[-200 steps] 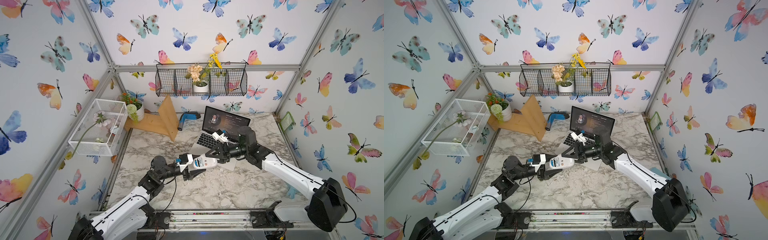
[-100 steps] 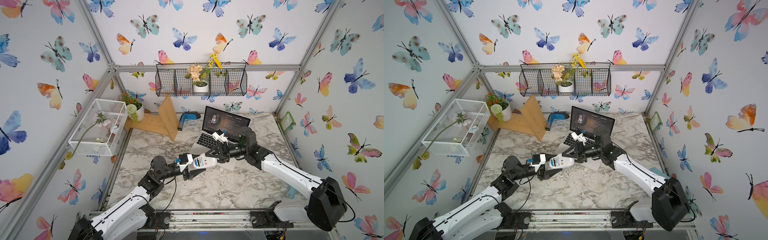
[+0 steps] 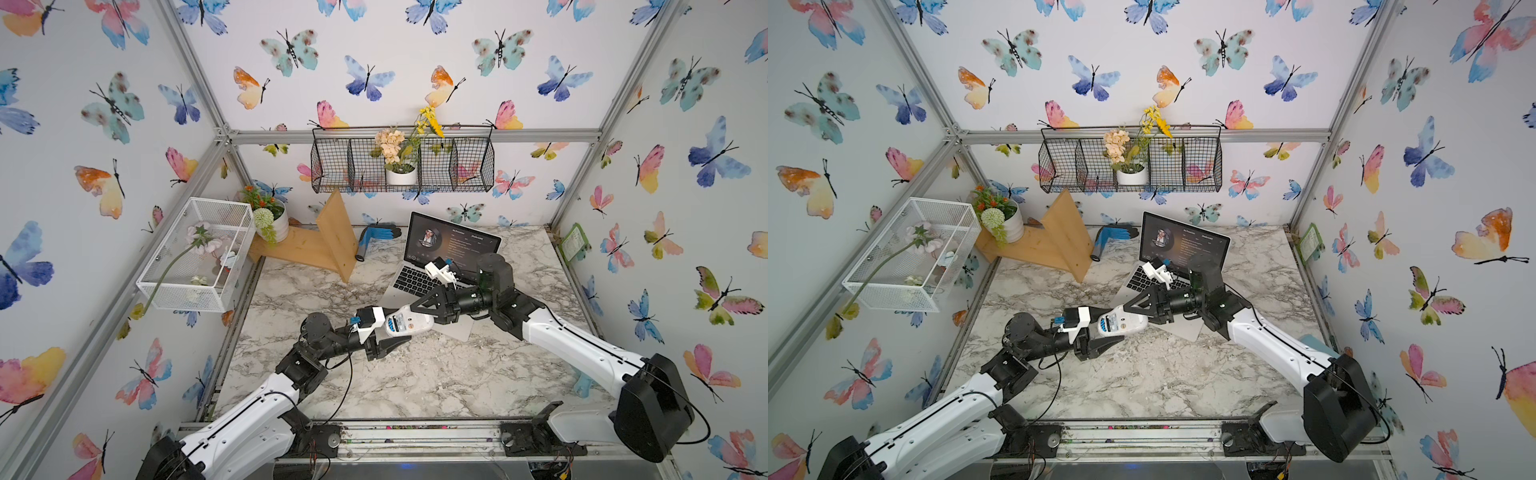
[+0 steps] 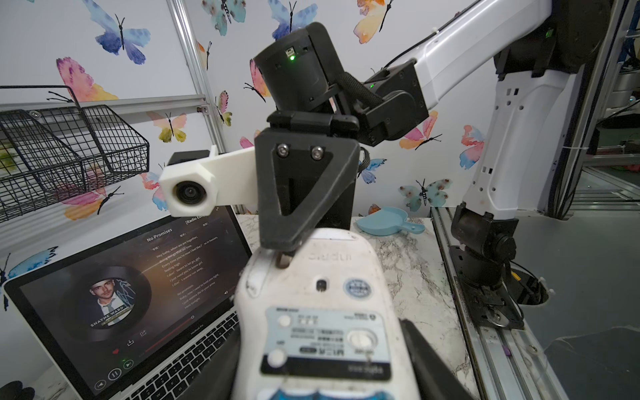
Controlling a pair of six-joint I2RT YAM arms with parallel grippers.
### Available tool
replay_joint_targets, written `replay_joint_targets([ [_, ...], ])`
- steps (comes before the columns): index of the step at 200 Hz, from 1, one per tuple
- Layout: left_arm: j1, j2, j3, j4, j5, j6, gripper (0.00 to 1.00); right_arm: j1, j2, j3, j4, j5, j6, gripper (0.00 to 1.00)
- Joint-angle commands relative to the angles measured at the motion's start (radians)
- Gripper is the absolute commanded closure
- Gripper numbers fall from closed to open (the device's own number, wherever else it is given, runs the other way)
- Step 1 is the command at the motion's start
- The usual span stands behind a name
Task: Remove the wireless mouse receiver from the laptop
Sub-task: Adjust the USB plug on the mouse.
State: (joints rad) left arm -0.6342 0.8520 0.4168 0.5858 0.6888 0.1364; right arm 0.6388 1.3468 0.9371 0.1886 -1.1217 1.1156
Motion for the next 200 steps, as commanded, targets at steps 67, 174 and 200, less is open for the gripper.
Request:
replay_joint_targets([
  [67, 0.007, -0.013, -0.001, 0.041, -0.040, -0.003, 1.00, 0.004, -0.005, 0.010, -0.019, 0.000, -0.032, 0.45],
  [174, 0.007, -0.030, 0.007, 0.031, -0.017, -0.024, 1.00, -0.032, 0.020, 0.302, -0.610, 0.167, -0.521, 0.19],
  [200, 0.007, -0.031, 0.026, 0.014, 0.026, -0.056, 1.00, -0.059, 0.037, 0.487, -0.895, 0.506, -0.837, 0.18],
])
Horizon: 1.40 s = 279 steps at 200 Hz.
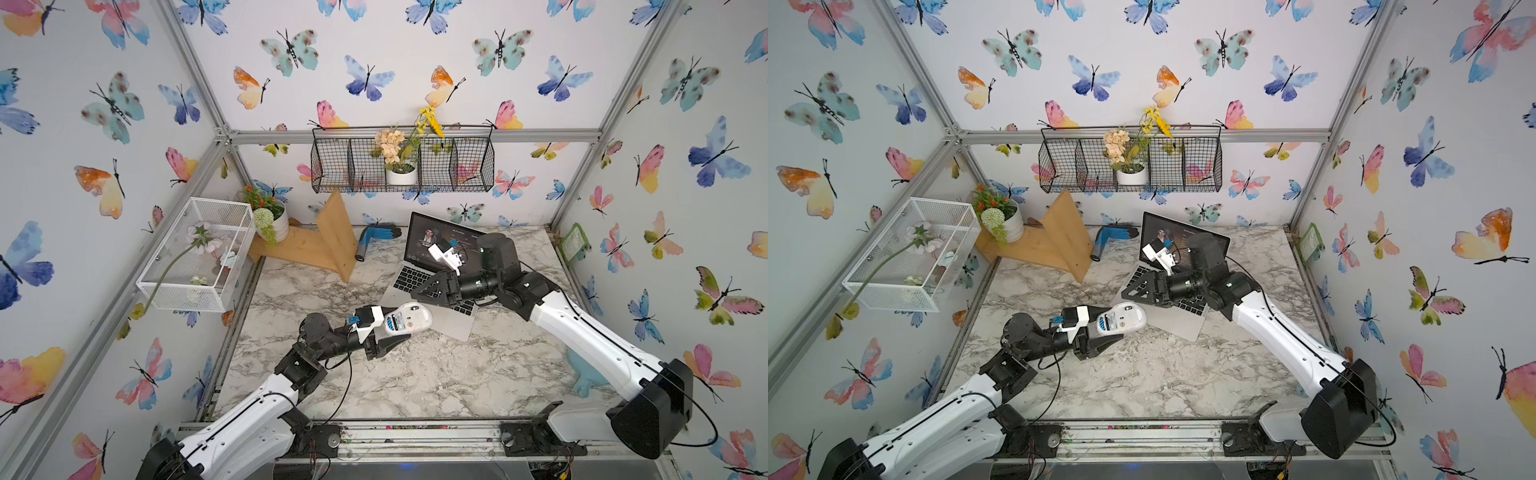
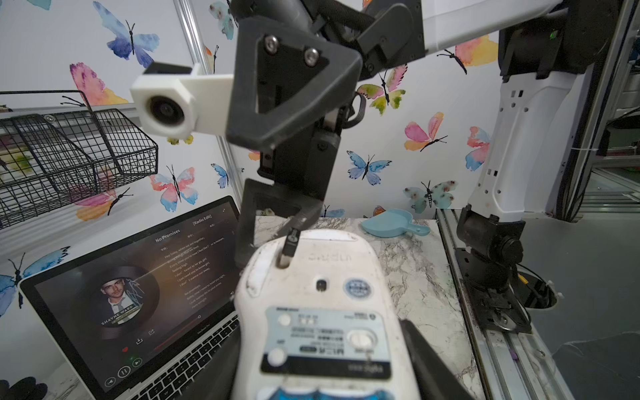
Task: Remove the wireless mouse receiver from the laptop
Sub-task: Adjust the USB plug on the mouse.
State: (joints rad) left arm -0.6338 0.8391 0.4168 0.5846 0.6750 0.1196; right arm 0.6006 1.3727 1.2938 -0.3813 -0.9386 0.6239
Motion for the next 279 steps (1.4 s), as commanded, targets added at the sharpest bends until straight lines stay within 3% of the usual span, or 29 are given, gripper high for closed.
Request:
replay_joint_targets([
  [1, 0.006, -0.018, 0.026, 0.014, 0.041, -0.040, 1.00, -0.021, 0.011, 0.136, -0.331, 0.342, -0.356, 0.18],
  [17, 0.007, -0.013, 0.047, 0.001, 0.097, -0.061, 1.00, -0.021, -0.018, 0.158, -0.326, 0.517, -0.514, 0.26],
  [28, 0.007, -0.009, 0.066, -0.011, 0.145, -0.076, 1.00, -0.021, -0.059, 0.128, -0.253, 0.535, -0.590, 0.40],
  [43, 0.008, -0.003, 0.094, -0.020, 0.218, -0.102, 1.00, -0.021, -0.126, 0.080, -0.149, 0.436, -0.697, 0.50],
  [73, 0.008, 0.018, 0.169, -0.063, 0.354, -0.143, 1.00, -0.021, -0.180, 0.078, -0.115, 0.183, -0.827, 0.53],
  [106, 0.008, 0.054, 0.215, -0.051, 0.454, -0.191, 1.00, -0.019, -0.158, 0.132, -0.158, 0.064, -0.870, 0.62],
  [129, 0.008, 0.067, 0.228, -0.047, 0.468, -0.202, 1.00, -0.018, -0.153, 0.158, -0.186, -0.035, -0.881, 0.67],
  [145, 0.008, 0.066, 0.232, -0.038, 0.469, -0.210, 1.00, -0.013, -0.160, 0.173, -0.205, -0.061, -0.883, 0.75],
  [185, 0.009, 0.089, 0.257, -0.056, 0.459, -0.220, 1.00, 0.020, -0.151, 0.189, -0.260, -0.095, -0.867, 0.72],
  [239, 0.033, 0.110, 0.271, -0.050, 0.426, -0.233, 1.00, 0.114, -0.146, 0.213, -0.346, 0.031, -0.848, 0.69],
  [279, 0.049, 0.127, 0.274, -0.026, 0.411, -0.246, 1.00, 0.123, -0.152, 0.223, -0.359, 0.115, -0.811, 0.69],
])
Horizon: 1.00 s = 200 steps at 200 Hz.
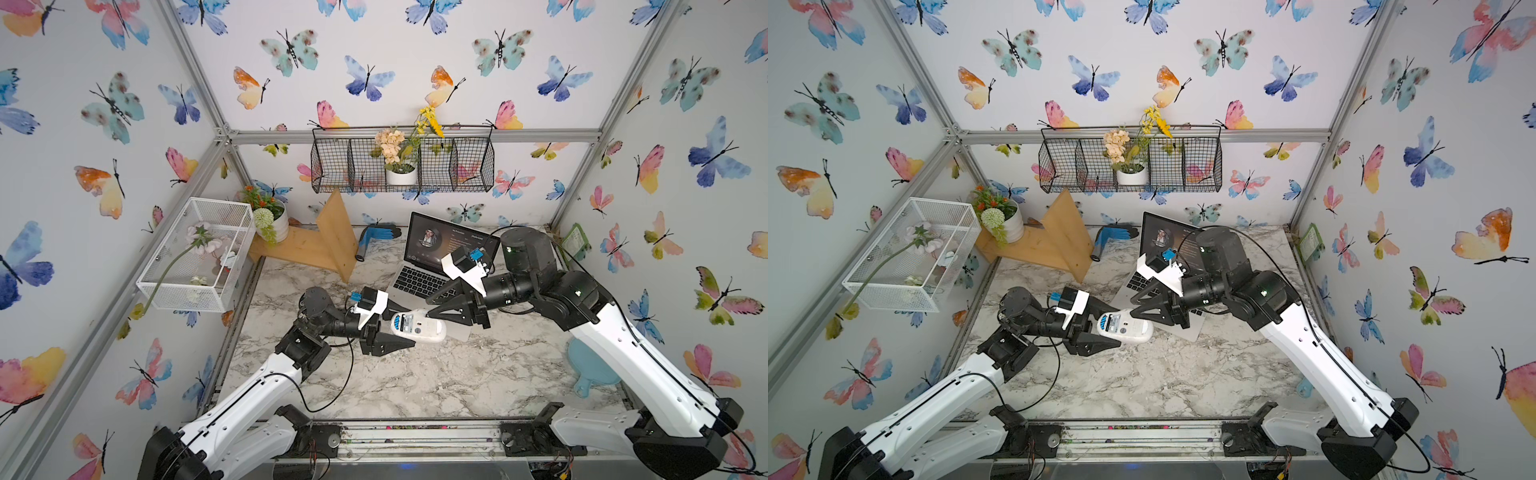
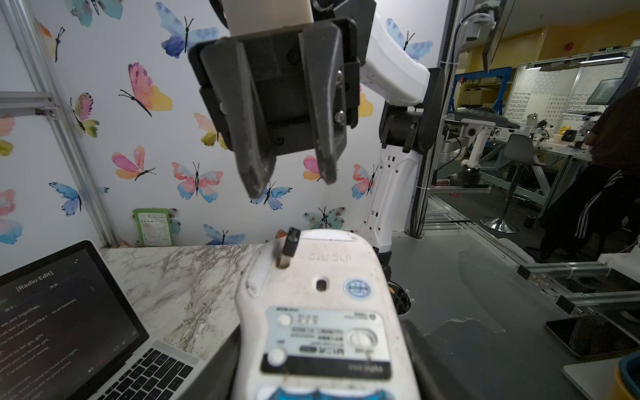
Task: Remove the wireless mouse receiver from the laptop
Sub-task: Adjust the USB plug on the mouse.
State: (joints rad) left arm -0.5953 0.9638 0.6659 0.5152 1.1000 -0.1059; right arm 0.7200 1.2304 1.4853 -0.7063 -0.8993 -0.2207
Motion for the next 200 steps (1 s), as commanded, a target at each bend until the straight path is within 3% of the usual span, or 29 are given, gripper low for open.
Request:
replay_joint_targets([
  [1, 0.010, 0.003, 0.024, 0.045, -0.015, -0.022, 1.00, 0.004, -0.009, 0.032, -0.033, 0.079, 0.036, 0.69],
  [66, 0.031, 0.001, 0.020, 0.076, -0.028, -0.049, 1.00, 0.004, 0.002, 0.013, 0.009, 0.146, 0.099, 0.74],
  [200, 0.048, -0.002, 0.011, 0.094, -0.034, -0.065, 1.00, 0.006, 0.045, 0.013, -0.030, 0.083, 0.055, 0.87],
])
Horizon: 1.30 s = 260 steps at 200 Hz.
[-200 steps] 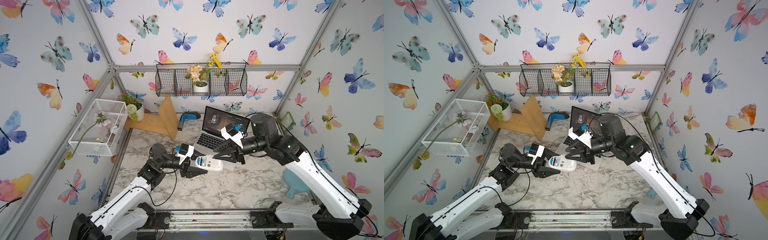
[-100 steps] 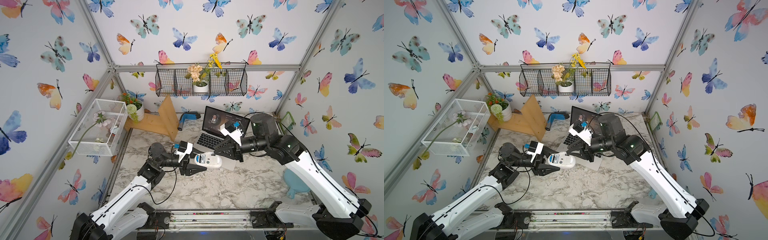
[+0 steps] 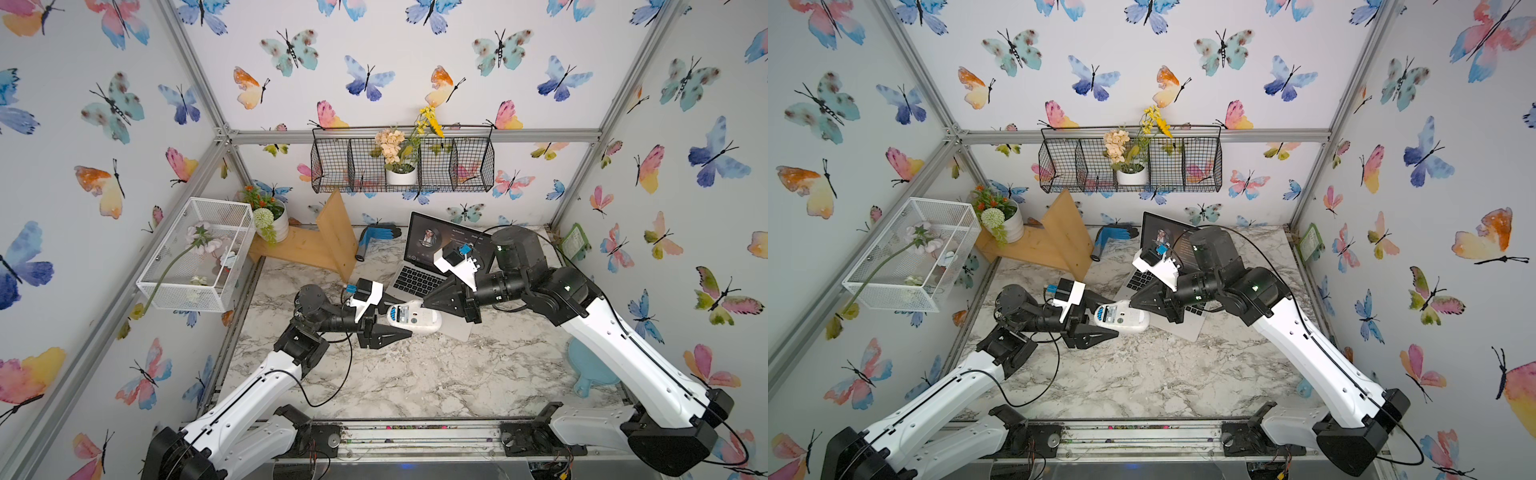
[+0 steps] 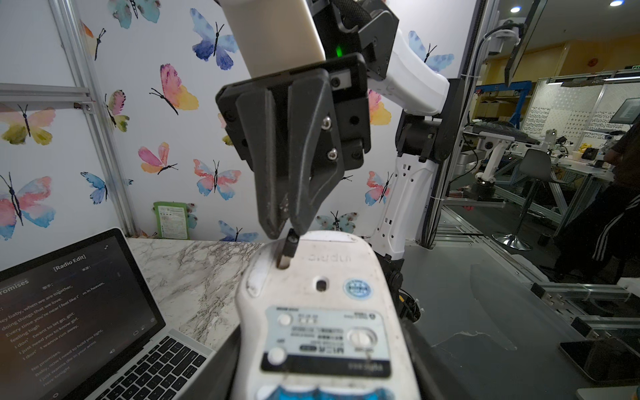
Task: Remove the wireless mouse receiver from the laptop
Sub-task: Adjust the USB plug on the mouse.
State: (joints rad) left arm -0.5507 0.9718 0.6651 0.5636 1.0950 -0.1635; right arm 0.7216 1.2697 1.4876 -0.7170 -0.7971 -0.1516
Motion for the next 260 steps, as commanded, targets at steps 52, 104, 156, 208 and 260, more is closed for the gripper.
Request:
replay_joint_targets([
  [52, 0.003, -0.007, 0.018, 0.047, -0.029, -0.007, 1.00, 0.006, 0.035, 0.007, -0.057, -0.056, -0.014, 0.85],
  [104, 0.004, -0.012, 0.016, 0.033, -0.029, 0.001, 1.00, 0.006, 0.031, 0.015, -0.036, -0.046, -0.006, 0.89],
  [156, 0.003, -0.012, 0.016, 0.033, -0.025, 0.004, 1.00, 0.006, 0.039, 0.031, -0.050, -0.055, 0.002, 0.84],
  [208, 0.004, -0.012, 0.017, 0.028, -0.023, 0.011, 1.00, 0.006, 0.046, 0.037, -0.053, -0.064, 0.001, 0.87],
  [260, 0.005, -0.022, 0.013, 0.023, -0.024, 0.020, 1.00, 0.006, 0.032, 0.049, -0.026, -0.044, 0.031, 0.73],
])
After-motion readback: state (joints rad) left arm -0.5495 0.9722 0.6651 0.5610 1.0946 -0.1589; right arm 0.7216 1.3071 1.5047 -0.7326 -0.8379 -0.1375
